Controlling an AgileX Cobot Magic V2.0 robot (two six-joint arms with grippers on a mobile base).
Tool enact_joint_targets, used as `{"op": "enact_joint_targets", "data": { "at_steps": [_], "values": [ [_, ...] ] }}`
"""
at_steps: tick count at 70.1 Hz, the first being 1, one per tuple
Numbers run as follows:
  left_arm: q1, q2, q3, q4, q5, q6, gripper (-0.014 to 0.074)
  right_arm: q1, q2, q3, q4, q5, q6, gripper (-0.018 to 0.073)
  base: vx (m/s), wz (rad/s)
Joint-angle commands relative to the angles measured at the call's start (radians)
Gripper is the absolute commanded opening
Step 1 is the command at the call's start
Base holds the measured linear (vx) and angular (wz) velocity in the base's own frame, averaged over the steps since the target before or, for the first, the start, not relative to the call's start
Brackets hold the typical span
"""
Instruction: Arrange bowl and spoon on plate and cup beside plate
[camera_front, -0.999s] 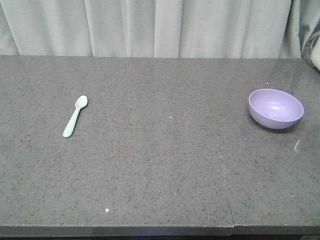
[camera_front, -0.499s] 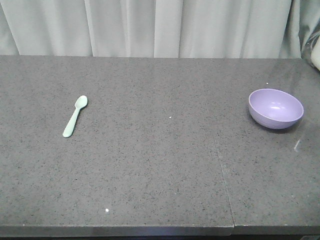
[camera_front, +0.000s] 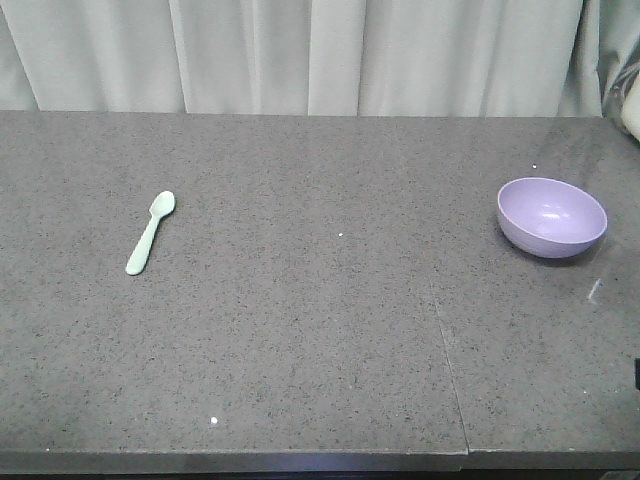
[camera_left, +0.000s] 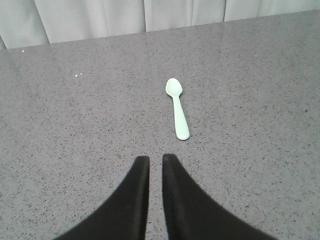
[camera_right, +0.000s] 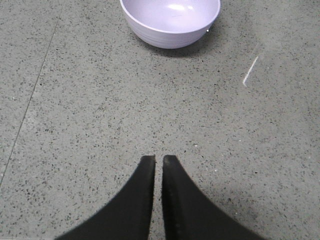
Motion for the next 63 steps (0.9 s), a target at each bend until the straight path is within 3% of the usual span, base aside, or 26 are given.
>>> {"op": "enact_joint_targets", "data": {
  "at_steps": [1, 9, 19, 28, 46, 63],
  "values": [
    [0.001, 0.005, -0.030, -0.014, -0.061, 0.001, 0.0256, 0.000, 0.003, -0.035, -0.021, -0.050, -0.013, 0.0174, 0.00, 0.00],
    [0.001, 0.005, -0.030, -0.014, -0.063, -0.013, 0.0423, 0.000, 0.003, -0.035, -0.021, -0.049, -0.014, 0.0310, 0.00, 0.00],
    [0.001, 0.007, -0.030, -0.014, -0.053, -0.014, 0.0525, 0.000, 0.003, -0.035, -0.018, -0.049, -0.008, 0.0436, 0.00, 0.00],
    [0.001, 0.031, -0.045, -0.010, -0.035, 0.008, 0.0533, 0.000, 0.003, -0.035, -0.017, -0.041, -0.008, 0.0457, 0.00, 0.00],
    [-0.002, 0.232, -0.167, -0.075, 0.039, 0.015, 0.0533, 0.000, 0.003, -0.035, -0.017, -0.024, -0.008, 0.0456, 0.00, 0.00],
    [-0.085, 0.516, -0.336, -0.037, 0.086, 0.044, 0.0533, 0.000, 0.003, -0.035, -0.017, -0.024, -0.008, 0.0456, 0.00, 0.00]
  ]
}}
